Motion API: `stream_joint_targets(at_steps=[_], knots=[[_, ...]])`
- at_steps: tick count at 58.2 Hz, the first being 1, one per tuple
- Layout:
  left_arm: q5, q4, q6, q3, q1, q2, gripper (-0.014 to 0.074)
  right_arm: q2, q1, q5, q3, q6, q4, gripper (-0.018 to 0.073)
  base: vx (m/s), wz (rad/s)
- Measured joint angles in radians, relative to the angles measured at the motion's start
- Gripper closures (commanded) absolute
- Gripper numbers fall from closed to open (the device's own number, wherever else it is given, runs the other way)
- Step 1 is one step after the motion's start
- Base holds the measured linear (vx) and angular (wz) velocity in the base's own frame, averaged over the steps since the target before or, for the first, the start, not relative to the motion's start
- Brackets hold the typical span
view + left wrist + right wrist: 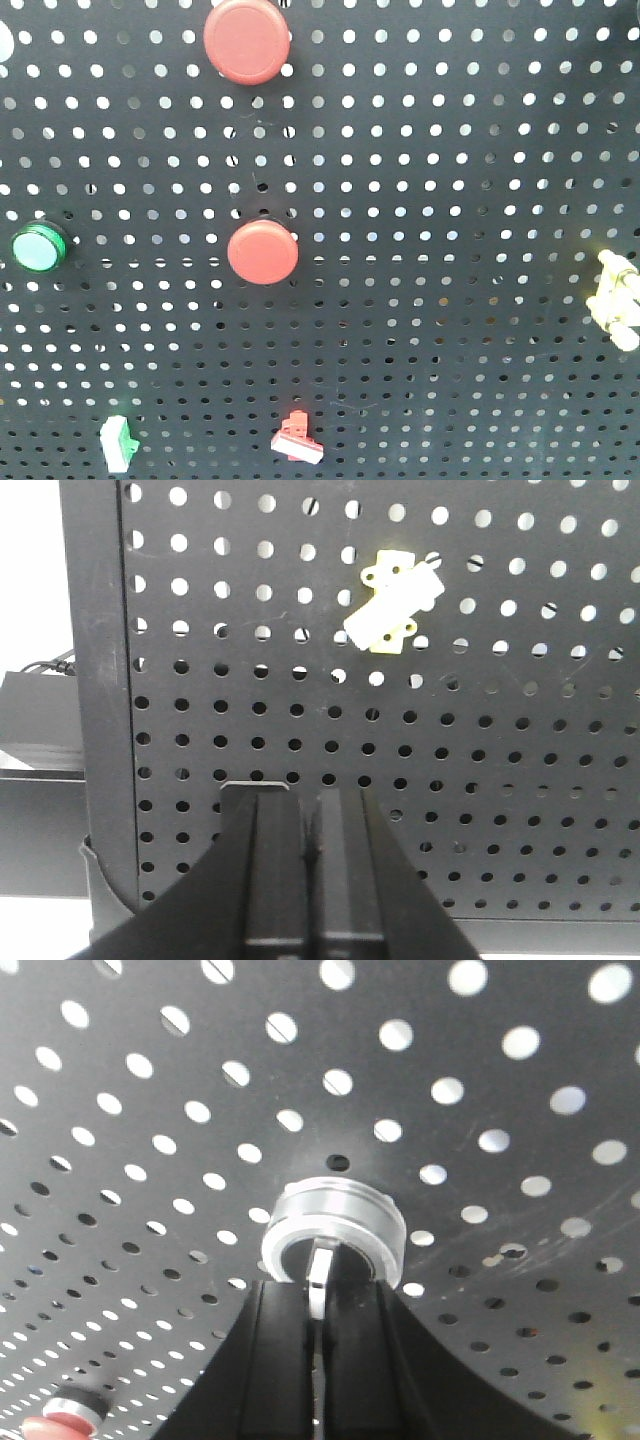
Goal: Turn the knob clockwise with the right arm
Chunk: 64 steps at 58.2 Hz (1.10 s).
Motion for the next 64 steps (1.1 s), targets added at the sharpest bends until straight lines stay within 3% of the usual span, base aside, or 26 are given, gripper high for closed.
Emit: stream_joint_targets(at_steps=[20, 30, 43, 52, 62, 64], knots=[[0.0, 0.0, 0.0, 0.0, 0.0, 0.0, 0.0603, -0.014, 0.001, -0.025, 0.002, -0.011, 0.019, 0.0166, 0.0, 0.0], [0.0, 0.0, 0.0, 0.0, 0.0, 0.0, 0.0603, -0.049, 0.006, -0.011, 0.002, -0.034, 0.03, 0.0144, 0.0, 0.0], [0.0, 0.0, 0.0, 0.0, 0.0, 0.0, 0.0603, -0.163, 0.009, 0.188, 0.001, -0.099, -0.024, 0.0151, 0.0, 0.0], [0.0, 0.0, 0.0, 0.0, 0.0, 0.0, 0.0603, -0.244, 0.009, 0.309, 0.0, -0.173, -0.124, 0.0248, 0.0, 0.0], [0.0, 0.0, 0.0, 0.0, 0.0, 0.0, 0.0603, -0.335, 0.009, 0.375, 0.008, -0.387, -0.218, 0.0577, 0.0, 0.0], [0.0, 0.0, 0.0, 0.0, 0.0, 0.0, 0.0603, -0.354, 0.009, 0.378, 0.017, -0.435, -0.225, 0.0575, 0.0, 0.0]])
